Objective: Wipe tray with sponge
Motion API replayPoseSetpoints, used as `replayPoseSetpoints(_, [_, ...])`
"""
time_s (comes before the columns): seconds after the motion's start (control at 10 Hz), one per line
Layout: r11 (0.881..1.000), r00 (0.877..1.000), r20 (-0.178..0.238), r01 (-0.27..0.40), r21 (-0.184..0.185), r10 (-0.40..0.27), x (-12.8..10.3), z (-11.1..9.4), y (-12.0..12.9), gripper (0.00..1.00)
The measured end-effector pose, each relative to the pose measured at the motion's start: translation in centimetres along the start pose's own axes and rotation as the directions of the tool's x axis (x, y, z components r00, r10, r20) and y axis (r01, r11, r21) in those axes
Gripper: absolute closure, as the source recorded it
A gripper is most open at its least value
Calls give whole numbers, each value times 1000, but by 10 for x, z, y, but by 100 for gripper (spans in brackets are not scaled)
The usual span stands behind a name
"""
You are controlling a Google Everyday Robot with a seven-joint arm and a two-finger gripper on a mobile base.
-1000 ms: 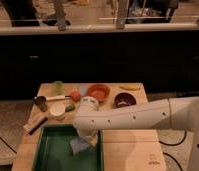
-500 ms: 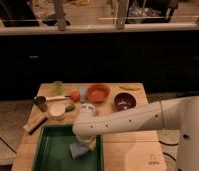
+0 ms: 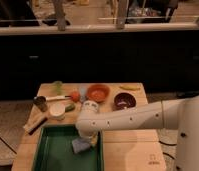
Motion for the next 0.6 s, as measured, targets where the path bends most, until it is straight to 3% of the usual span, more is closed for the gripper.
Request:
replayPoseSetpoints(0.3, [989,988,30,149,4,-149,-33,3,-36,98])
replayPoseSetpoints(0.6, [966,965,65,258,-17,-256,-75,3,-23,98])
